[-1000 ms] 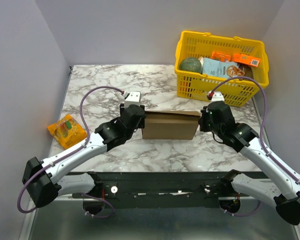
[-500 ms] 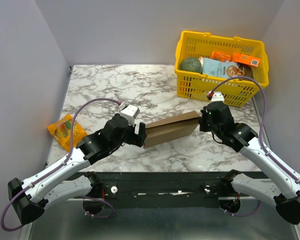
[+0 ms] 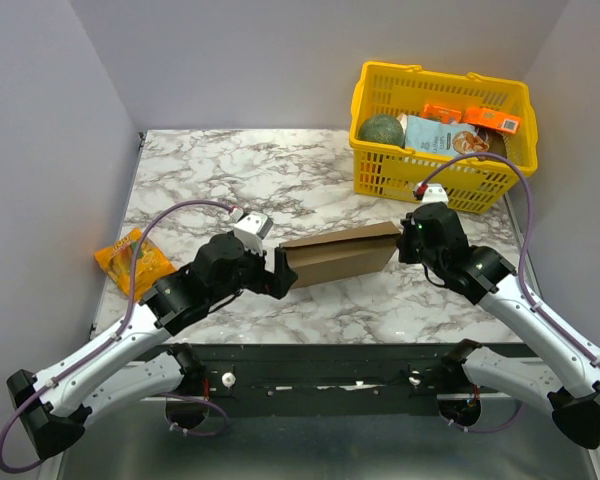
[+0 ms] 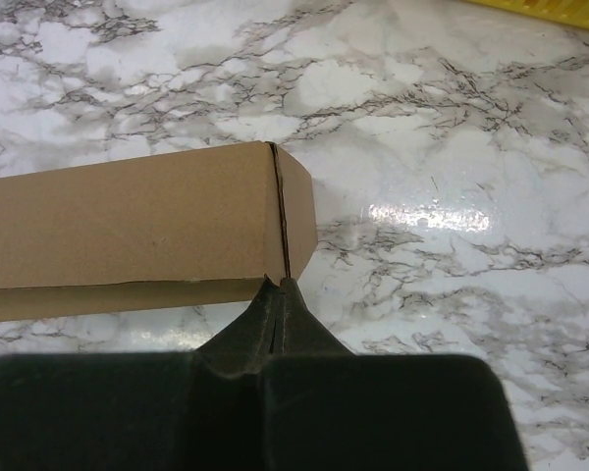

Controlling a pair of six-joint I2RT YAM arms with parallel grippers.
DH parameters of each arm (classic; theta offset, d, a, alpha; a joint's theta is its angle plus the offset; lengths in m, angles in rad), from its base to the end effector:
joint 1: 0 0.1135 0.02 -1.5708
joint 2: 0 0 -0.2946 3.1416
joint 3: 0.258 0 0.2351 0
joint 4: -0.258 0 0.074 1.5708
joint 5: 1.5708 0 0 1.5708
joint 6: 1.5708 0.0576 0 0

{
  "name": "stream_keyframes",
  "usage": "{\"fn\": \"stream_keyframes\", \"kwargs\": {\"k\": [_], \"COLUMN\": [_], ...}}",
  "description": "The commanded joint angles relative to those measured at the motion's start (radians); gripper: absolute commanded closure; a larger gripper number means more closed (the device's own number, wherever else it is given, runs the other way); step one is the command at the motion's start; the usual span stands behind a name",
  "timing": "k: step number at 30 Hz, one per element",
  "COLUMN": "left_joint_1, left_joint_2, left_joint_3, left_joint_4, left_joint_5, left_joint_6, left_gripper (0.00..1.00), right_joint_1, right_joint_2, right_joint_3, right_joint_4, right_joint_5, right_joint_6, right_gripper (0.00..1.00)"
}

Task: Fold the paper box

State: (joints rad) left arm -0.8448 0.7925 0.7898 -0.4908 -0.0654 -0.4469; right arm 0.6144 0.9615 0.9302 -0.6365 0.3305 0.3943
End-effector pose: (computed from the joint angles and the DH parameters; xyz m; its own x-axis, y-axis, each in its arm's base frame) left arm 0.1067 -0.1145 0.3204 -0.5896 0.0146 -0.8076 0.5026 0.7893 -0.3527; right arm 0.1590 0.0893 0.3284 -0.5967 0.0238 -0.8021 -0.1168 0.9863 0.1161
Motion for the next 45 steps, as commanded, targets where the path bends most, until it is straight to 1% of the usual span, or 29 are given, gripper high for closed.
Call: {"fn": "stream_keyframes", "kwargs": {"k": [1,6,7,9,10,11,14,21,27,30,31,33,40,43,45], "left_joint_1": [0.019,0.096,0.137,0.191,0.243,0.263,0.314,0.331,0.334,0.334,0.334,0.334,0.334,0.334,0.334], "left_joint_2": [-0.051,-0.073,-0.067,-0.061,-0.053,-0.052,-0.038,0.016,0.017,0.024,0.024,0.019,0.010,-0.002,-0.006], "left_joint_3": [0.022,0.025,0.019,0.003,-0.021,-0.033,-0.067,-0.098,-0.164,-0.204,-0.225,-0.247,-0.320,-0.359,-0.374], "left_joint_4": [0.119,0.199,0.205,0.222,0.236,0.265,0.299,0.366,0.389,0.420,0.428,0.445,0.448,0.459,0.462], "left_joint_5": [0.045,0.065,0.109,0.142,0.169,0.209,0.237,0.292,0.311,0.341,0.349,0.357,0.351,0.339,0.332], "left_joint_6": [-0.117,-0.260,-0.272,-0.300,-0.318,-0.328,-0.343,-0.358,-0.383,-0.414,-0.429,-0.441,-0.455,-0.466,-0.467], "left_gripper": [0.01,0.01,0.01,0.01,0.01,0.01,0.01,0.03,0.14,0.22,0.27,0.28,0.44,0.50,0.51], "right_joint_1": [0.007,0.008,0.010,0.008,0.008,0.010,0.010,0.010,0.010,0.010,0.010,0.010,0.012,0.012,0.012], "right_joint_2": [-0.003,-0.006,-0.006,-0.006,-0.007,-0.007,-0.009,0.002,0.006,0.011,0.011,0.013,0.013,0.014,0.016], "right_joint_3": [0.001,0.001,0.001,0.001,0.001,0.001,0.001,0.013,0.019,0.021,0.021,0.021,0.019,0.024,0.027], "right_joint_4": [-0.023,-0.023,-0.020,-0.019,-0.017,-0.017,-0.015,-0.017,-0.019,-0.015,-0.015,-0.015,-0.011,-0.011,-0.011], "right_joint_5": [-0.007,-0.010,-0.008,-0.013,-0.013,-0.015,-0.011,-0.008,-0.007,-0.008,-0.008,-0.007,-0.010,-0.008,-0.010], "right_joint_6": [0.014,0.014,0.014,0.014,0.012,0.012,0.012,0.008,0.008,0.008,0.008,0.009,0.014,0.012,0.012], "right_gripper": [0.99,0.99,0.99,0.99,0.99,0.99,0.99,0.99,0.99,0.99,0.99,0.99,0.99,0.99,0.99]}}
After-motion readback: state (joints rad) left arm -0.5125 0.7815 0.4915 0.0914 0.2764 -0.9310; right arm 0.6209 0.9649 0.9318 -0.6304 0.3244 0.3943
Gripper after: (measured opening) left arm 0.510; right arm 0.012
